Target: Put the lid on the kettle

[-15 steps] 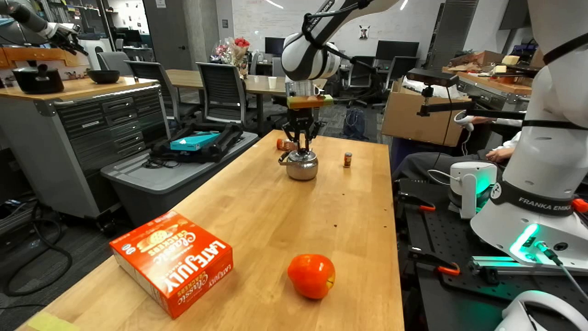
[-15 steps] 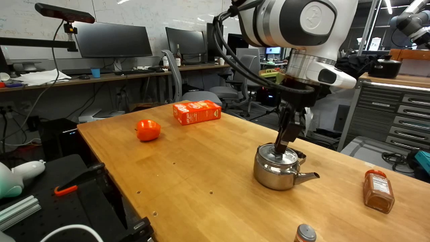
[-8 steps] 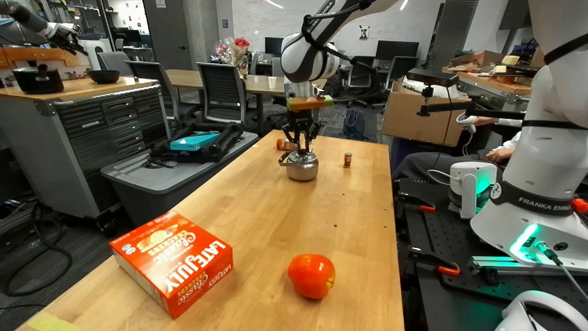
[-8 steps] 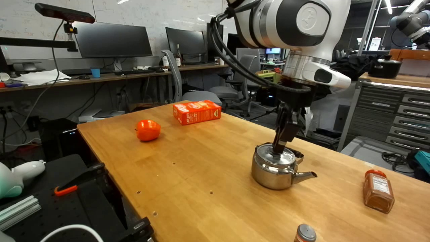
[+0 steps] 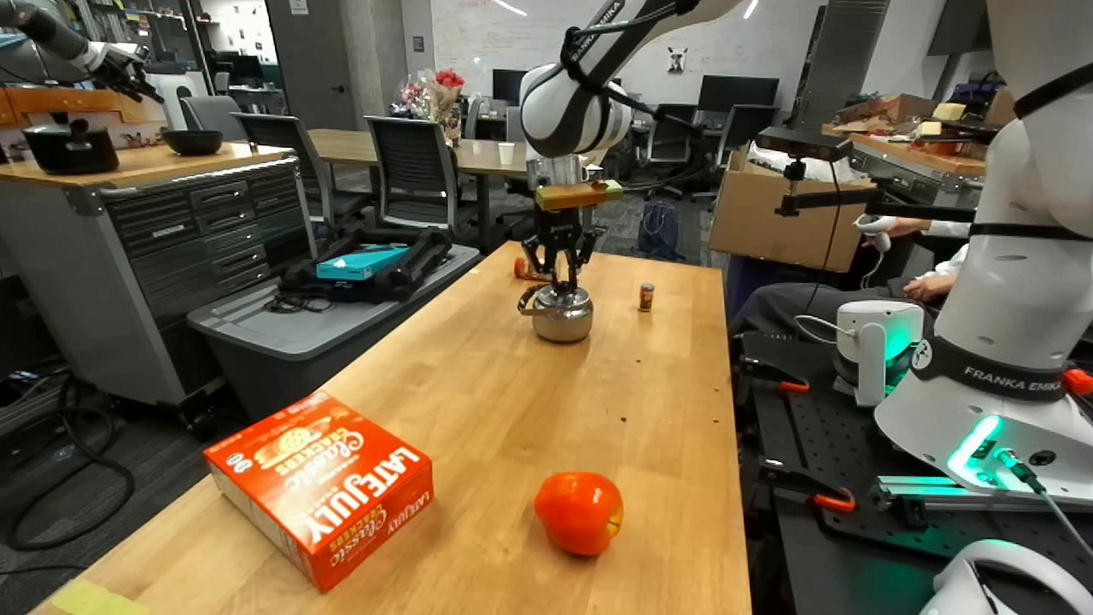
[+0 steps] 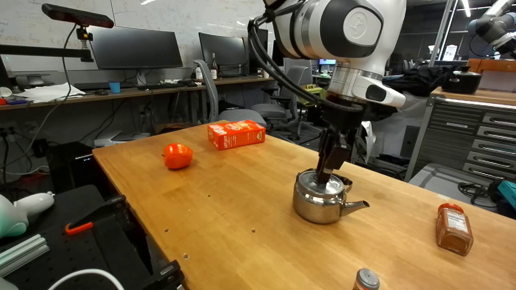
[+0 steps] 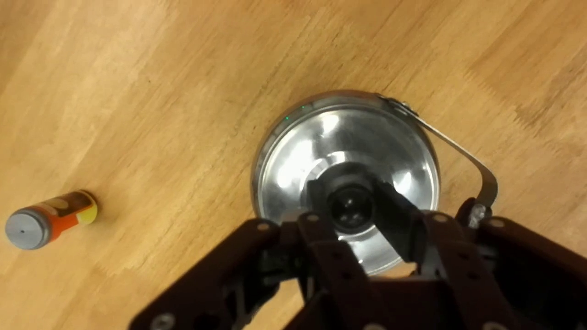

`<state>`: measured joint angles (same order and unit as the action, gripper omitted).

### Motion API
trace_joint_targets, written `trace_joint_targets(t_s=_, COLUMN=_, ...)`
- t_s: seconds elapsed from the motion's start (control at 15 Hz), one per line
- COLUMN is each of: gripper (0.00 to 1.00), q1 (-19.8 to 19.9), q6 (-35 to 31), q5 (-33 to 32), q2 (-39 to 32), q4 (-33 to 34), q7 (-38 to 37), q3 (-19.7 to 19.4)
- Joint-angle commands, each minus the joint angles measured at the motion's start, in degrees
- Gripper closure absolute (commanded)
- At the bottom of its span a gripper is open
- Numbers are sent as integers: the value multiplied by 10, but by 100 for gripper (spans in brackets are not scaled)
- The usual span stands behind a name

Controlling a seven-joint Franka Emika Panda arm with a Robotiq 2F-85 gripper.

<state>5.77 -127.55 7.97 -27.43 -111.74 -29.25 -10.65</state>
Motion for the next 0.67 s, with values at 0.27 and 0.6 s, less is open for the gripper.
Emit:
trace_joint_targets(t_s=0.27, gripper=1, q1=-9, q6=-6, q5=-3, q2=46, q4=-60, q7=51, q3=7)
trace_joint_targets(t_s=0.6, gripper=0, q1=-13, q6=-27, q5=3, q2=131, q4=-133, q7=91, q3=22)
